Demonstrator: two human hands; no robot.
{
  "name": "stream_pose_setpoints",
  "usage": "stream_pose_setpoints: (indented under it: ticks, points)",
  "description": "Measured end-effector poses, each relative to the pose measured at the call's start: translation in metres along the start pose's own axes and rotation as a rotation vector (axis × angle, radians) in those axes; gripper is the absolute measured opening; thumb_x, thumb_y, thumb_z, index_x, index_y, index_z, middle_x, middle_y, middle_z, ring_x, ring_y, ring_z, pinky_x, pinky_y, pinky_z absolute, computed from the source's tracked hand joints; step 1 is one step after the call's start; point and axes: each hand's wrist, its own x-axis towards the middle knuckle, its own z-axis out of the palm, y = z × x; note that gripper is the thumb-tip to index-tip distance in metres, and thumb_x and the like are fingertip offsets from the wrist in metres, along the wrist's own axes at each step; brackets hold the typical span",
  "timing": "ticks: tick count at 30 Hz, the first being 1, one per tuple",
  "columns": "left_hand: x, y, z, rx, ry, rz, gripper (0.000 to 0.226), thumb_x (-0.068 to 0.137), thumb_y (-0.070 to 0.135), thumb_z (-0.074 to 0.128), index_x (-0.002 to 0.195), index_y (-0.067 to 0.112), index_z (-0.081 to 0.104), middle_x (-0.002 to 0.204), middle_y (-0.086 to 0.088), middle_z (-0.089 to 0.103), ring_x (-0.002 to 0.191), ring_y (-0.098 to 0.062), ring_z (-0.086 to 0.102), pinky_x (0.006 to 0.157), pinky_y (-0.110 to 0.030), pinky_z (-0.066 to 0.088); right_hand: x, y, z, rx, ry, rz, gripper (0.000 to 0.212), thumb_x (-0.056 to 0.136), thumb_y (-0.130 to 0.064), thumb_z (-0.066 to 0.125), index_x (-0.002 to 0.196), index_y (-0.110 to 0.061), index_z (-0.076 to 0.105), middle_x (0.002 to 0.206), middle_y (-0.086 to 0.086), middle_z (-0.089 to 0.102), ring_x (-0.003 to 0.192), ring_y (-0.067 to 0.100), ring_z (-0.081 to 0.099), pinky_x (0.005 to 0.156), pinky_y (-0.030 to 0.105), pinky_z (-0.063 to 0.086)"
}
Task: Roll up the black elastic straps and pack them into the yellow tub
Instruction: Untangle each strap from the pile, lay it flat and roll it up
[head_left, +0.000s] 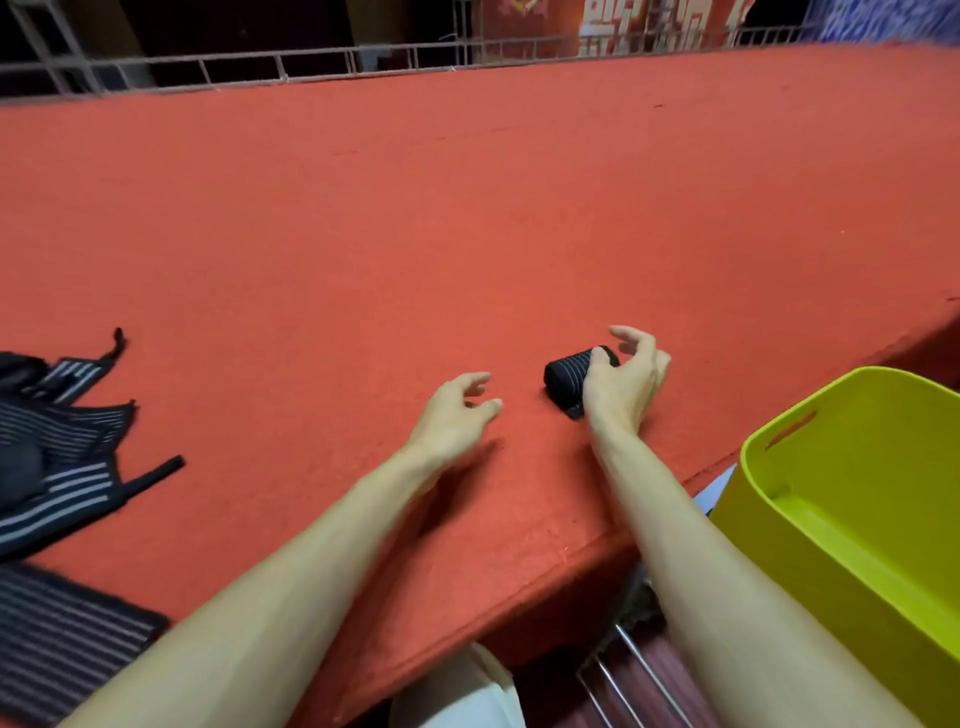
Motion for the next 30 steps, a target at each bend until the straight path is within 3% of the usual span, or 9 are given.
stream_pose_setpoints:
  ticks: [3,5,9,14,17,21,23,27,30]
  points:
    - [-0.033,-0.019,-0.052,0.003,0.060,-0.033,0.029,0.095,0.008,0.057,0.123,0.012,0.061,0.117,-0.006,0.061,0.074,-0.013,0.057,0.072,-0.028,0.054,-0.019,-0.007,0.018,-0.079,-0.106,-0.150,0.026,0.083,0.004,0.058,0.102,-0.011,0.065,0.103,0.010,0.059,0.094,0.020,0.054,0.095,0.029,0.040]
    - [-0.061,-0.033,-0.089,0.030,0.119,-0.039,0.023,0.094,0.006,0.057,0.113,0.015,0.065,0.108,-0.003,0.063,0.075,-0.009,0.057,0.063,-0.016,0.048,-0.045,-0.009,0.044,-0.119,-0.316,-0.162,0.024,0.081,0.003,0.061,0.098,-0.014,0.066,0.101,0.010,0.064,0.093,0.019,0.058,0.093,0.032,0.043]
    - [-0.122,-0.066,-0.159,0.120,0.267,-0.024,0.023,0.090,0.004,0.060,0.097,0.026,0.067,0.100,0.001,0.069,0.095,-0.013,0.062,0.083,-0.018,0.044,-0.117,-0.021,0.095,-0.146,-0.731,-0.162,0.022,0.085,-0.002,0.063,0.102,-0.015,0.064,0.090,0.000,0.062,0.084,0.015,0.058,0.080,0.026,0.043]
    - [-0.183,-0.116,-0.223,0.298,0.478,-0.018,0.026,0.086,0.001,0.060,0.097,0.022,0.070,0.093,0.005,0.068,0.088,-0.008,0.060,0.076,-0.005,0.039,-0.198,-0.028,0.149,-0.206,-1.086,-0.180,0.017,0.089,-0.012,0.063,0.103,-0.022,0.062,0.088,-0.002,0.063,0.063,0.014,0.059,0.060,0.032,0.050]
    - [-0.206,-0.150,-0.256,0.388,0.567,-0.026,0.029,0.085,0.000,0.059,0.094,0.025,0.069,0.092,0.010,0.063,0.089,-0.007,0.056,0.087,-0.021,0.043,-0.236,-0.034,0.180,-0.249,-1.238,-0.215,0.015,0.090,-0.014,0.064,0.102,-0.022,0.062,0.086,-0.002,0.065,0.070,0.014,0.062,0.064,0.032,0.053]
    - [-0.216,-0.183,-0.285,0.526,0.605,0.016,0.027,0.084,0.002,0.059,0.098,0.021,0.071,0.097,0.011,0.062,0.101,-0.014,0.056,0.096,-0.036,0.042,-0.264,-0.035,0.216,-0.305,-1.310,-0.328,0.014,0.089,-0.016,0.067,0.097,-0.026,0.063,0.087,-0.007,0.065,0.074,0.004,0.058,0.074,0.025,0.047]
    - [-0.212,-0.192,-0.299,0.480,0.602,0.011,0.026,0.086,0.003,0.058,0.100,0.020,0.071,0.098,0.010,0.061,0.099,-0.011,0.056,0.094,-0.031,0.042,-0.271,-0.038,0.236,-0.304,-1.277,-0.371,0.013,0.088,-0.017,0.067,0.096,-0.026,0.064,0.090,-0.006,0.067,0.074,0.005,0.058,0.077,0.030,0.050]
    - [-0.201,-0.204,-0.313,0.286,0.693,-0.034,0.024,0.087,0.004,0.058,0.097,0.022,0.070,0.094,0.010,0.063,0.082,0.000,0.055,0.080,-0.017,0.043,-0.280,-0.046,0.279,-0.282,-1.166,-0.354,0.015,0.087,-0.018,0.067,0.102,-0.021,0.067,0.098,0.000,0.069,0.092,0.021,0.066,0.091,0.046,0.052]
    - [-0.199,-0.213,-0.312,0.197,0.767,0.006,0.021,0.086,0.005,0.059,0.093,0.021,0.070,0.090,0.010,0.066,0.079,-0.001,0.058,0.072,-0.011,0.040,-0.288,-0.049,0.311,-0.254,-1.084,-0.266,0.027,0.086,-0.023,0.069,0.112,-0.014,0.064,0.107,0.002,0.068,0.104,0.022,0.064,0.096,0.043,0.049]
